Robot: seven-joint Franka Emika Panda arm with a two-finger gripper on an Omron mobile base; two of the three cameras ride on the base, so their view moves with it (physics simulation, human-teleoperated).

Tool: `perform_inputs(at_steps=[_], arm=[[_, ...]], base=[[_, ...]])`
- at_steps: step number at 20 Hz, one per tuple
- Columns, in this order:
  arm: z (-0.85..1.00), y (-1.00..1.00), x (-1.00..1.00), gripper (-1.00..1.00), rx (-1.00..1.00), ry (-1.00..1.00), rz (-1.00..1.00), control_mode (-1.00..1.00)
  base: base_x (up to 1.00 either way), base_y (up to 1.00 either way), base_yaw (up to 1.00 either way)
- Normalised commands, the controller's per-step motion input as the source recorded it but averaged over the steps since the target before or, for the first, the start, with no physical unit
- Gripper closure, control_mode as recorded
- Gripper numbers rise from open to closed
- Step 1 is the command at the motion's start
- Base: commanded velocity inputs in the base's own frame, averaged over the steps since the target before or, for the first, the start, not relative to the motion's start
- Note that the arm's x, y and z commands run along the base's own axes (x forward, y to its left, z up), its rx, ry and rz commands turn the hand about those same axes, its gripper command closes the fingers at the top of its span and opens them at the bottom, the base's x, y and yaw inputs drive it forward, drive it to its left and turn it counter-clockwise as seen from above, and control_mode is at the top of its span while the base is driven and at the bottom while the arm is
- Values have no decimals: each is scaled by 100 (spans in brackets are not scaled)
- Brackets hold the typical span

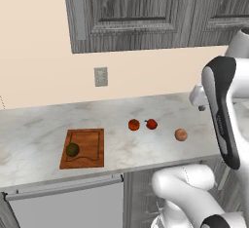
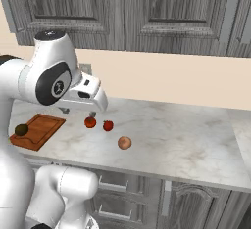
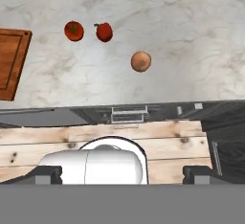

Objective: Place the avocado, onion, tomato, and bell pepper on the cutting board.

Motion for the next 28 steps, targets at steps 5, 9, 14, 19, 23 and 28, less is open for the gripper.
perform_inputs(at_steps=[5,9,14,19,23,28], arm=[[-37,0,41,-100,0,0,0,-100],[-32,-3,31,-100,0,0,-2,-100],[-33,-16,28,-100,0,0,-7,-100],[-30,-36,33,-100,0,0,0,-100],[-26,-21,47,-100,0,0,0,-100],[-18,-7,36,-100,0,0,0,-100]], base=[[0,0,0],[0,0,0],[0,0,0],[0,0,0],[0,0,0],[0,0,0]])
